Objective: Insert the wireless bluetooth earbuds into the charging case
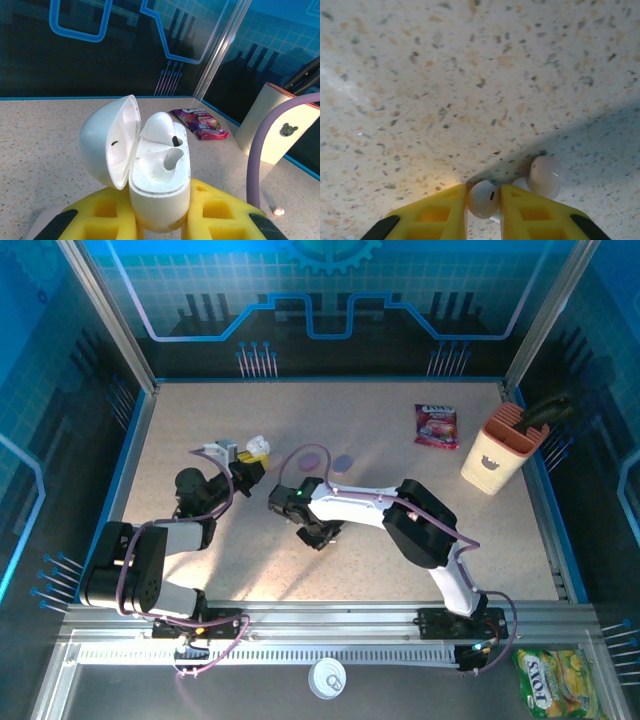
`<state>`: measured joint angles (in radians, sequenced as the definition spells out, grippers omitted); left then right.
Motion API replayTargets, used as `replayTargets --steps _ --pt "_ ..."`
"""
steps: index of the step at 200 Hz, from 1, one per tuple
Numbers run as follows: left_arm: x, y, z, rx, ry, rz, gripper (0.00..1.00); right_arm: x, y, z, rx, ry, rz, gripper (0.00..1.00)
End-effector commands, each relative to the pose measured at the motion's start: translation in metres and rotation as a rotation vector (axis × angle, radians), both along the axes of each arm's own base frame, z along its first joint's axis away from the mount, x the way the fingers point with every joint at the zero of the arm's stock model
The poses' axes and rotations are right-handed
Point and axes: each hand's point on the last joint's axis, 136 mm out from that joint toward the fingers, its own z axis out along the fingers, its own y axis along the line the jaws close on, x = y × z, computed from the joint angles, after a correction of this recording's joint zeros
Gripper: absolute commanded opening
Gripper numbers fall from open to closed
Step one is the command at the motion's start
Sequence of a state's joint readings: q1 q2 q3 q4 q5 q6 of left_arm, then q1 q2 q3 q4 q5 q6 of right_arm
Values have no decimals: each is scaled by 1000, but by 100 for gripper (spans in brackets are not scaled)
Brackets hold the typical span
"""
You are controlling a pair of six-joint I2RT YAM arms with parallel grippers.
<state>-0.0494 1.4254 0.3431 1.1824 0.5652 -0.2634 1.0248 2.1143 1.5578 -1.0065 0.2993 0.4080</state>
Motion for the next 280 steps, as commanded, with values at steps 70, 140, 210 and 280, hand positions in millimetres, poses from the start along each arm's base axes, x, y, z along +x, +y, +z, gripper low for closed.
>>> replayTargets --steps 70,140,210,280 --pt "-8 -12 9 9 -40 -49 9 14 -40 31 144 -85 -244 17" --pt "-19 -35 7 31 -35 -117 9 -9 -140 10 182 -49 -548 18" --pt "-25 -46 5 70 -29 -152 9 -21 -157 2 165 -36 -589 35" --pt "-32 -44 8 98 -51 -140 9 -17 -154 28 -87 -12 -340 41"
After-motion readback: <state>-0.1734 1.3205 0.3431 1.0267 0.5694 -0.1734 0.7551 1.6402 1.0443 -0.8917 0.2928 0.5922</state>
